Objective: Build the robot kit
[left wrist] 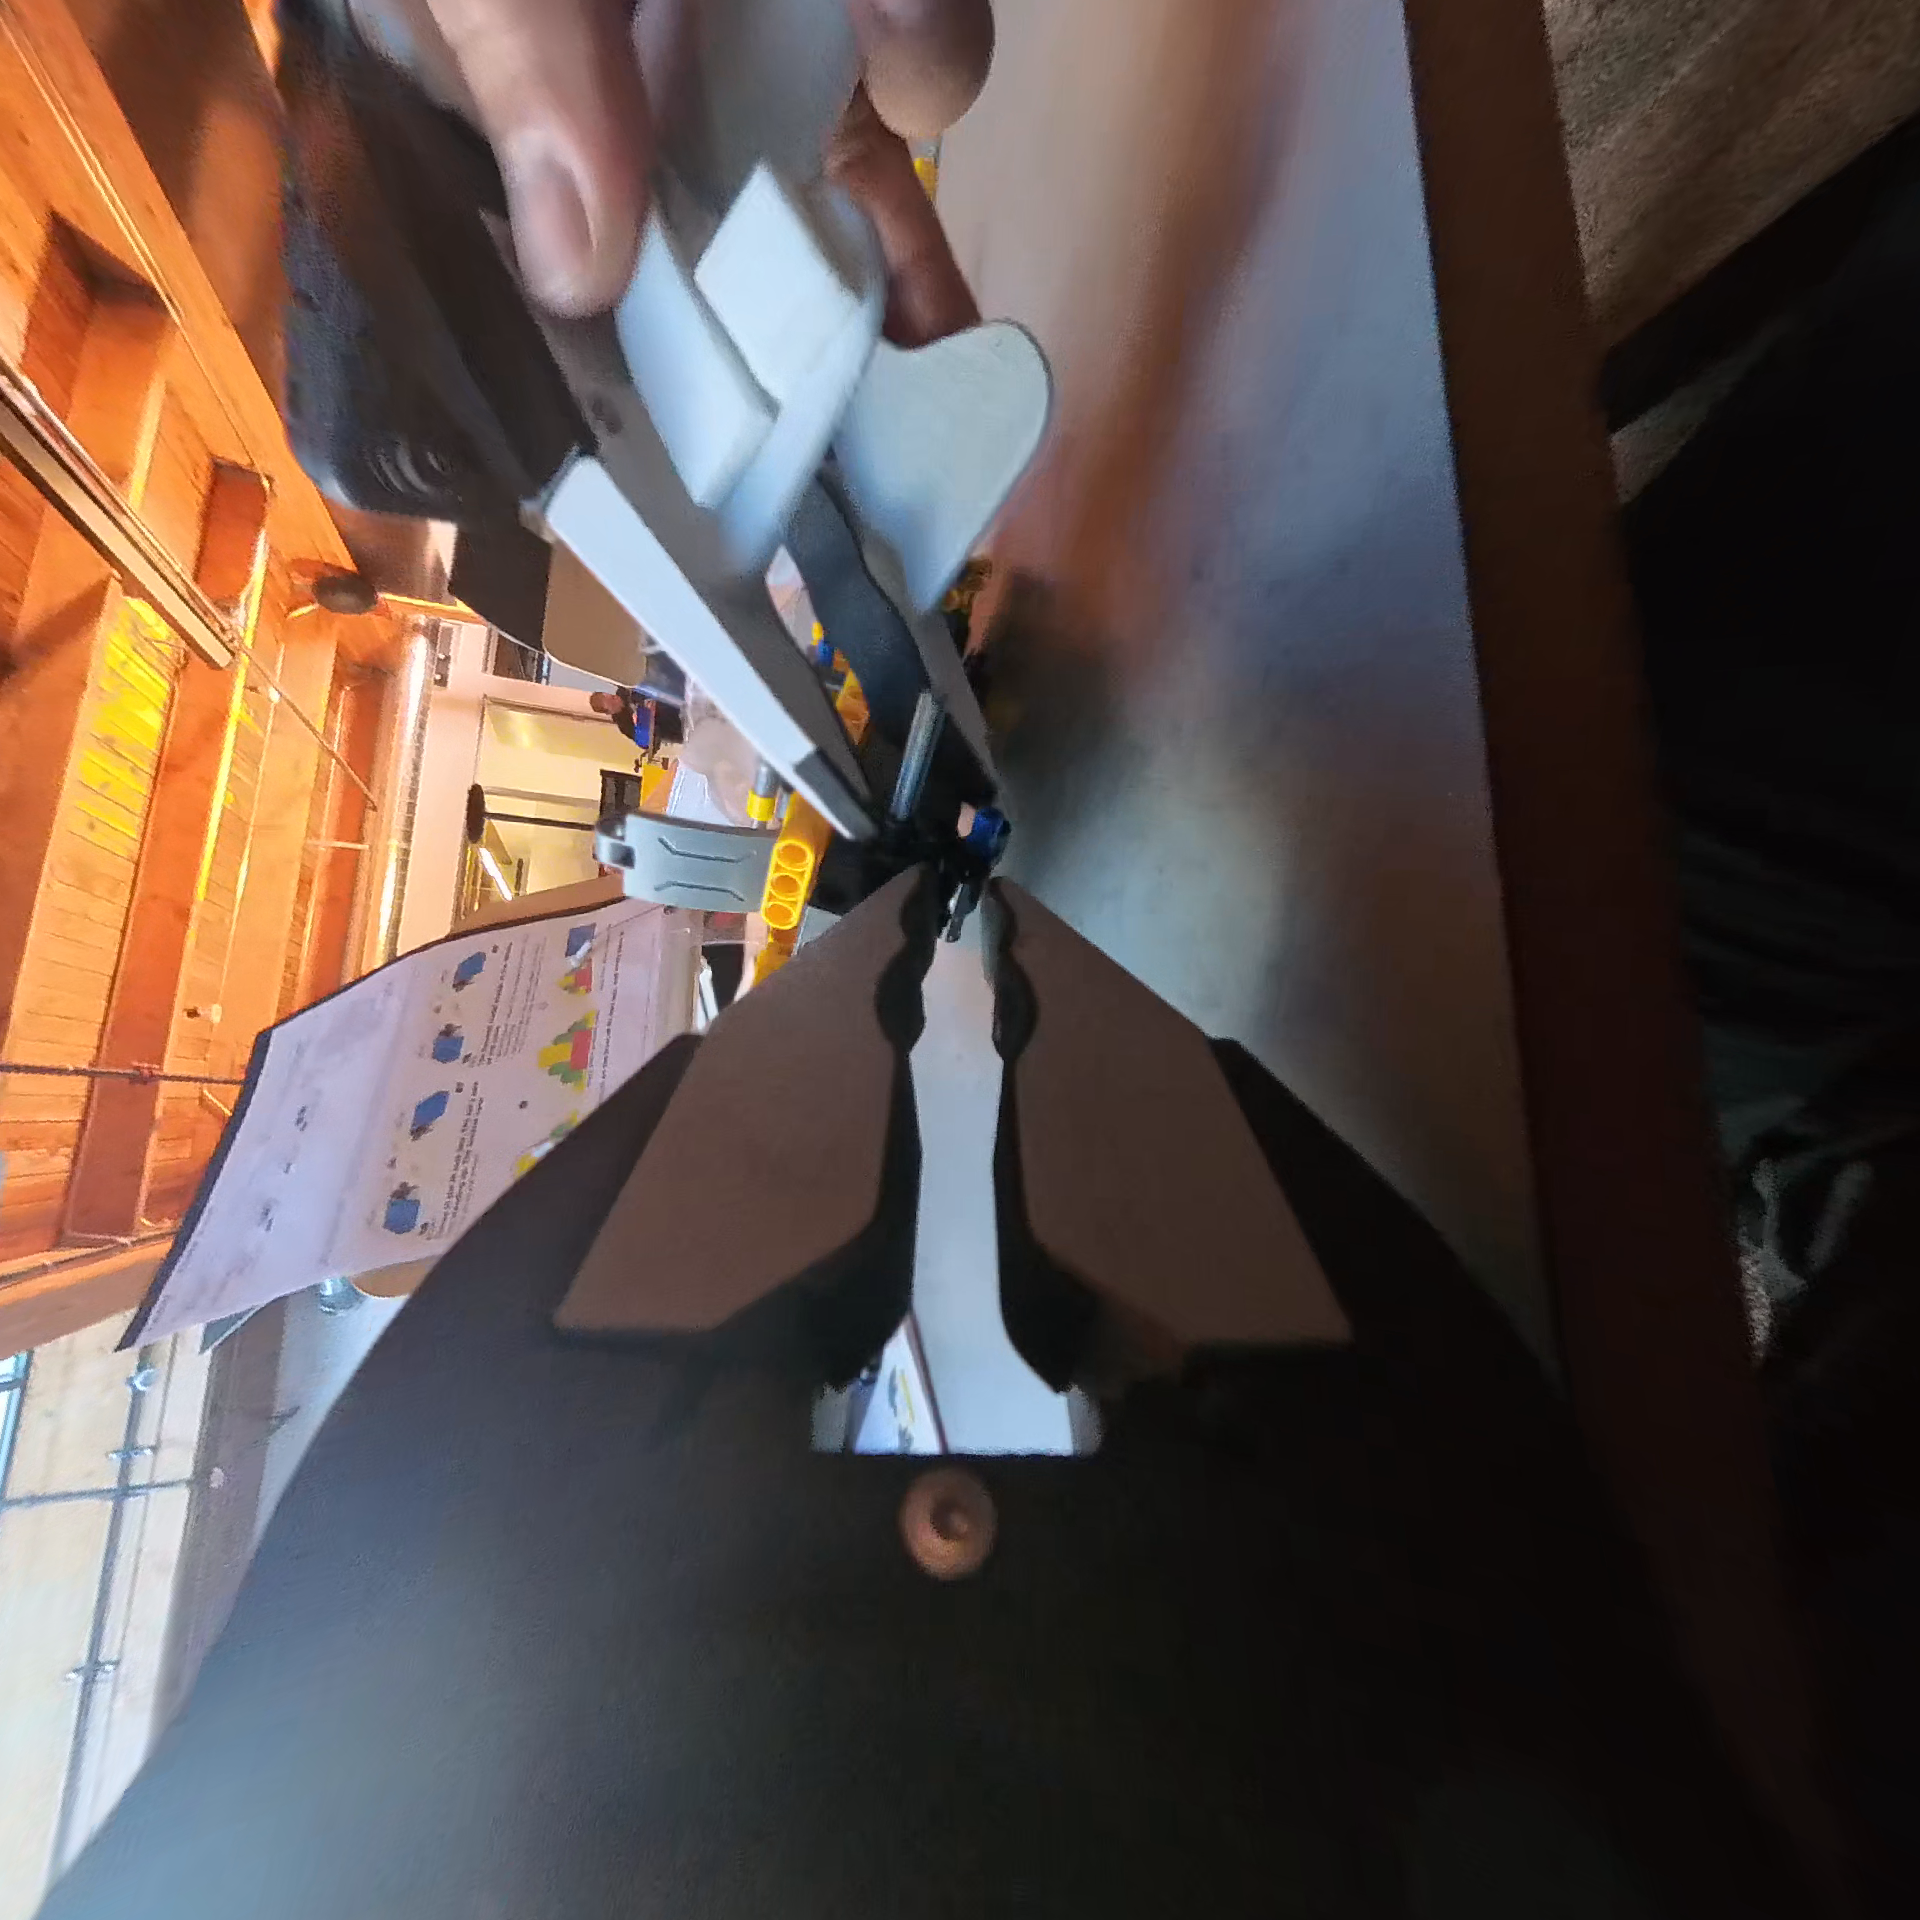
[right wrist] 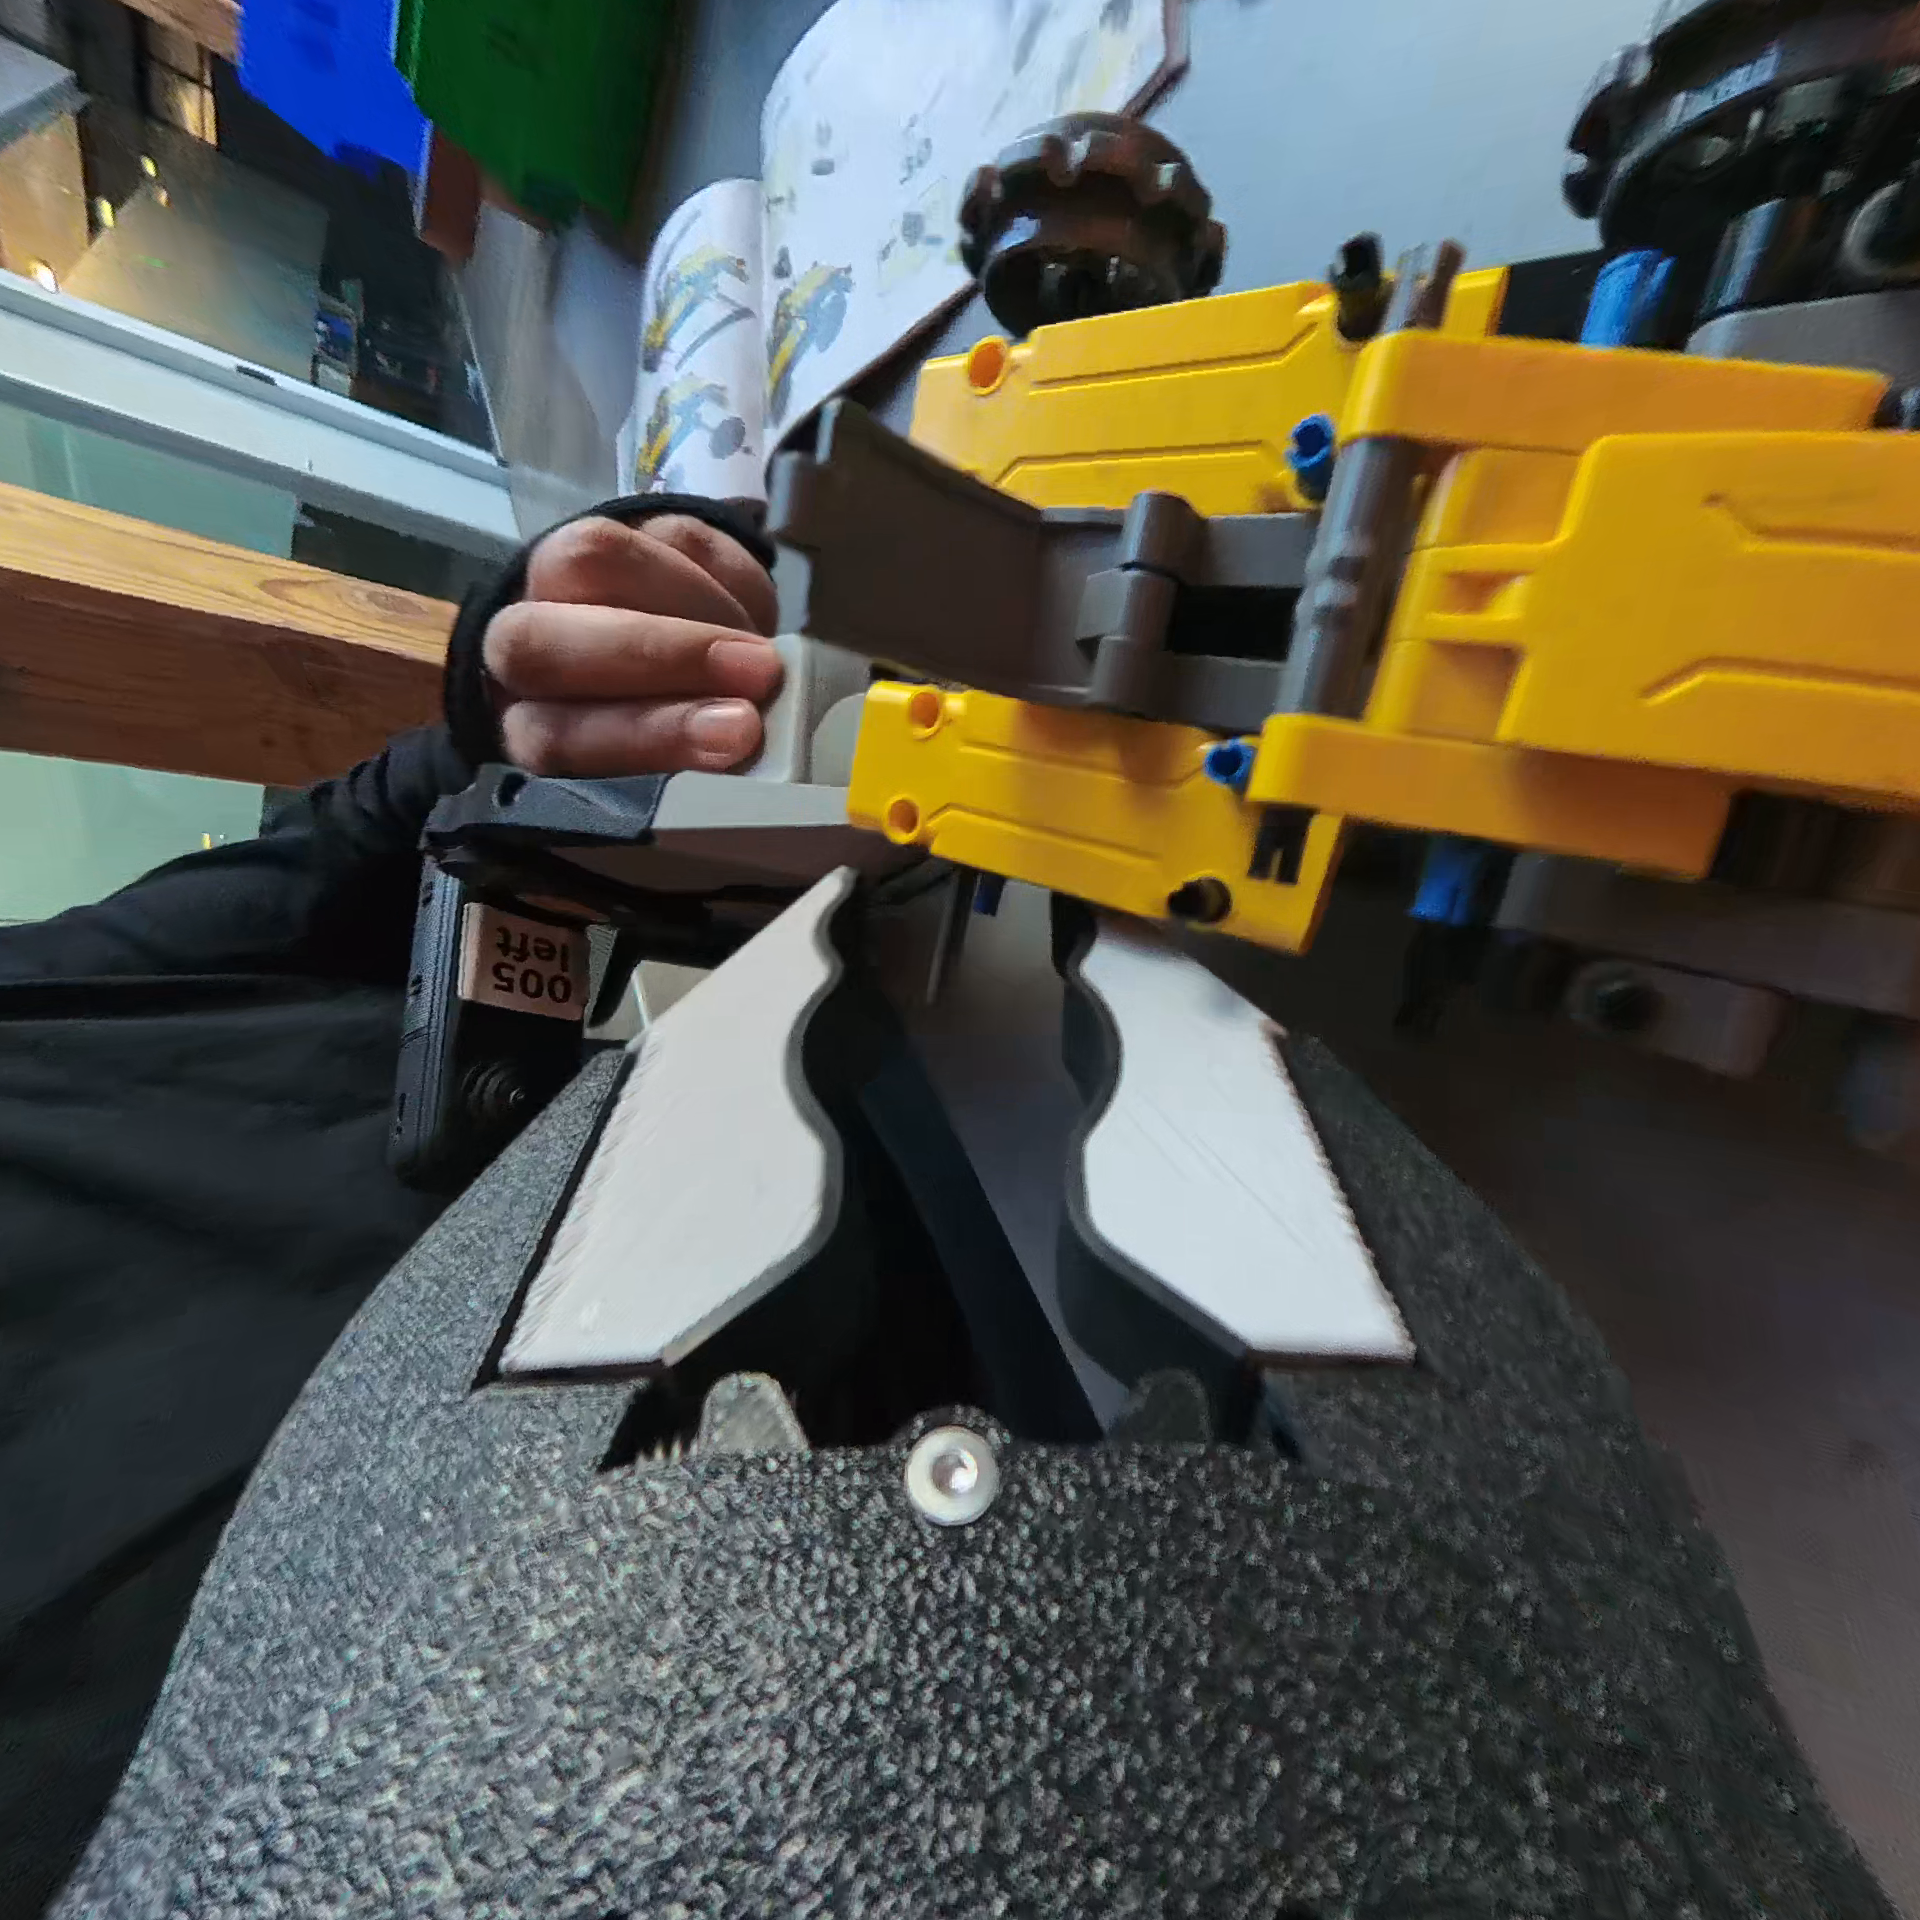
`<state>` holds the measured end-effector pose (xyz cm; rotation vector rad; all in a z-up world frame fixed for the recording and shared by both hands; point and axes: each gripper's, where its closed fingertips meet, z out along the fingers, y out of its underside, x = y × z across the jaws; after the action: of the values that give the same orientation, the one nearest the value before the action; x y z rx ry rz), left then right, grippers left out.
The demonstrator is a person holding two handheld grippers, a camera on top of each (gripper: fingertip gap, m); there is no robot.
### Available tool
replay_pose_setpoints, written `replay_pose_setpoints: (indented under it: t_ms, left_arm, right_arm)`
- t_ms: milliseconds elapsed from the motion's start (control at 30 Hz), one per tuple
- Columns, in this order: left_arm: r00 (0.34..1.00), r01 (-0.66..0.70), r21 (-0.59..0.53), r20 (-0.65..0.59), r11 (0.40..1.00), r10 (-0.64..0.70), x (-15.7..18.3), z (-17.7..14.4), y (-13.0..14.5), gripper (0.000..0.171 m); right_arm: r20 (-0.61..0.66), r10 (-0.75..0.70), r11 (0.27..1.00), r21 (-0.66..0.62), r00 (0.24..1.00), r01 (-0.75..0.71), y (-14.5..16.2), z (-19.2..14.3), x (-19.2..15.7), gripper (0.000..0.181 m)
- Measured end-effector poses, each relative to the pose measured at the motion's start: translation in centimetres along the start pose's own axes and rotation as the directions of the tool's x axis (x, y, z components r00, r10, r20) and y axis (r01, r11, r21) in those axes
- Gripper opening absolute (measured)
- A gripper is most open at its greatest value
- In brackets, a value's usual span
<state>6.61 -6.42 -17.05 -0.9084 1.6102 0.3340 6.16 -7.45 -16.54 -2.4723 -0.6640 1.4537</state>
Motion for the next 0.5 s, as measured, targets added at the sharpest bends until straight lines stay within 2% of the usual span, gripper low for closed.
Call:
replay_pose_setpoints:
  t_ms: [167, 367, 433, 500]
  left_arm:
    - [0.999, -0.045, 0.001, -0.008, 0.999, 0.045, 0.7, 0.0, 0.2, 0.005]
    - [0.998, -0.057, -0.008, -0.007, 0.998, 0.057, 0.8, 0.1, 0.2, 0.004]
    - [0.997, -0.071, -0.019, -0.005, 0.997, 0.071, 0.9, 0.0, 0.3, 0.004]
    - [0.996, -0.093, -0.031, -0.005, 0.995, 0.093, 1.1, 0.0, 0.4, 0.004]
  right_arm:
    - [-0.146, -0.107, 0.991, 0.063, 0.983, 0.117, 0.7, -1.4, -0.1, 0.031]
    - [-0.270, -0.201, 0.975, 0.040, 0.942, 0.220, 2.0, -0.9, 0.5, 0.016]
    - [-0.267, -0.220, 0.967, 0.067, 0.938, 0.245, 1.7, -0.5, 0.4, 0.005]
    - [-0.278, -0.234, 0.963, 0.066, 0.932, 0.261, 1.7, -0.3, 0.4, 0.005]
